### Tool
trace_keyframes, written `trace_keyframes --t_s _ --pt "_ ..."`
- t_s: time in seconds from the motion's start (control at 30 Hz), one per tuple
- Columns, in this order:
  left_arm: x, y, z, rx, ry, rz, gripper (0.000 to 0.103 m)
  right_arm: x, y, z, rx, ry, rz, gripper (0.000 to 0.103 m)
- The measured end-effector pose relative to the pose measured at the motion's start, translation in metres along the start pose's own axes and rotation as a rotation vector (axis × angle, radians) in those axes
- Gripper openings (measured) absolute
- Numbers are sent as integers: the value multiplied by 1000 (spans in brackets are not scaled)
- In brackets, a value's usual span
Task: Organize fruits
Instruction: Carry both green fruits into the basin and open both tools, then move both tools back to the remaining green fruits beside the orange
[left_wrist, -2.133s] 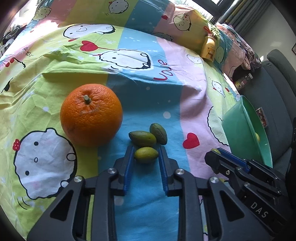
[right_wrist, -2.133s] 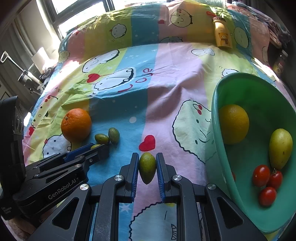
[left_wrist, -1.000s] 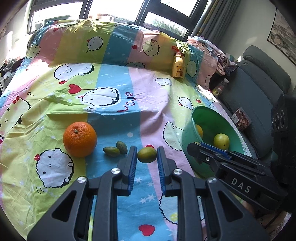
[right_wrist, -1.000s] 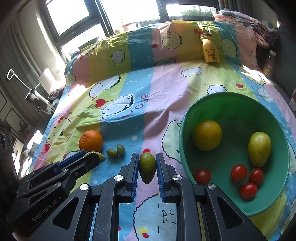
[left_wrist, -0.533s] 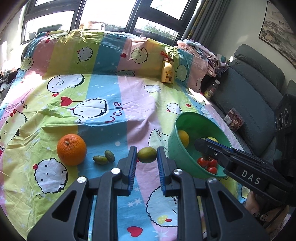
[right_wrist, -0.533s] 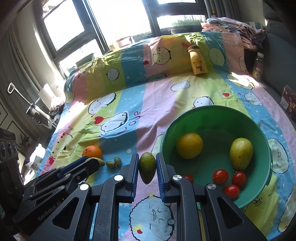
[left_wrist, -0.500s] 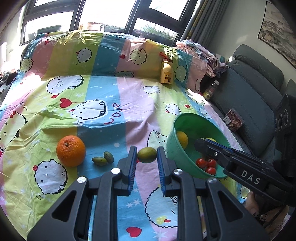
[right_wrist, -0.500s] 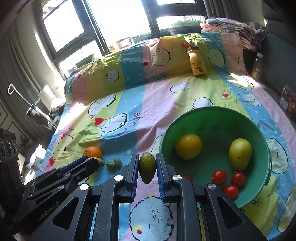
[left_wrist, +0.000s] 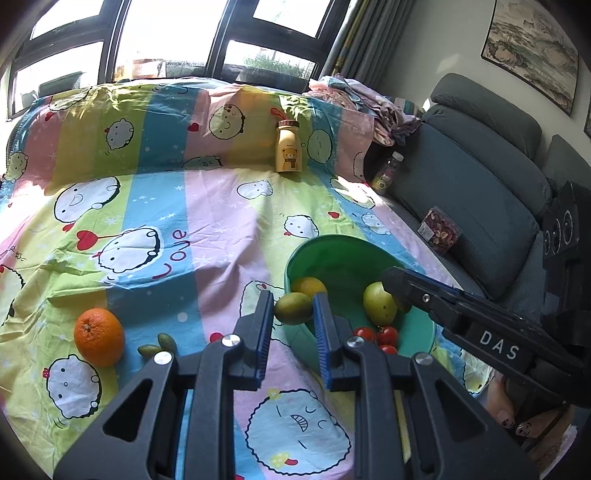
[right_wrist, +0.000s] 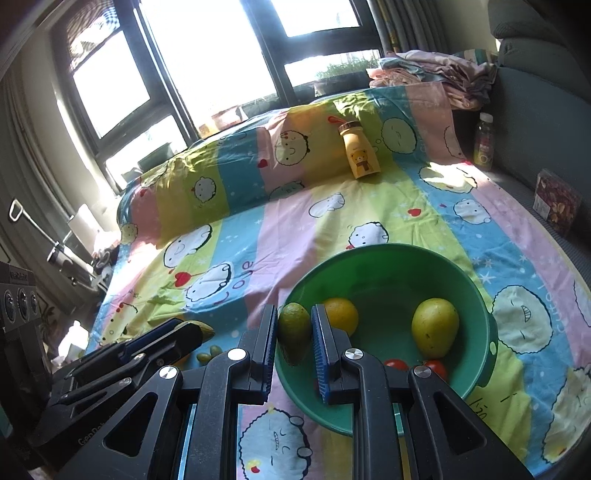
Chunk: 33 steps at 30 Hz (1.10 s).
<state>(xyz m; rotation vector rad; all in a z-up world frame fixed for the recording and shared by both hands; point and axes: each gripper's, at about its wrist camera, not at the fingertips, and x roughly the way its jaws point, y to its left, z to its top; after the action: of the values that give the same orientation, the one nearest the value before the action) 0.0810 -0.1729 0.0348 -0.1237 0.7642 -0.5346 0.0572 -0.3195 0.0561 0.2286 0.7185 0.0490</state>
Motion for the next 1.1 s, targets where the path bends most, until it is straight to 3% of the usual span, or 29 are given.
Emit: trace_keyframes --t_s 0.27,0.67,0.9,1.03,1.1 --pt "39 -21 -1 25 87 -78 21 12 -38 -4 78 35 -64 20" --pt "87 -37 -16 59 203 -97 21 37 -64 -17 121 111 -133 20" --pt "93 -39 -17 54 213 -101 19 40 -70 -20 129 120 -172 20" --pt "92 -37 -17 44 215 -89 26 40 -70 -19 131 128 -192 22" --pt "88 -34 -15 35 210 -97 29 40 -71 -19 143 136 -192 27"
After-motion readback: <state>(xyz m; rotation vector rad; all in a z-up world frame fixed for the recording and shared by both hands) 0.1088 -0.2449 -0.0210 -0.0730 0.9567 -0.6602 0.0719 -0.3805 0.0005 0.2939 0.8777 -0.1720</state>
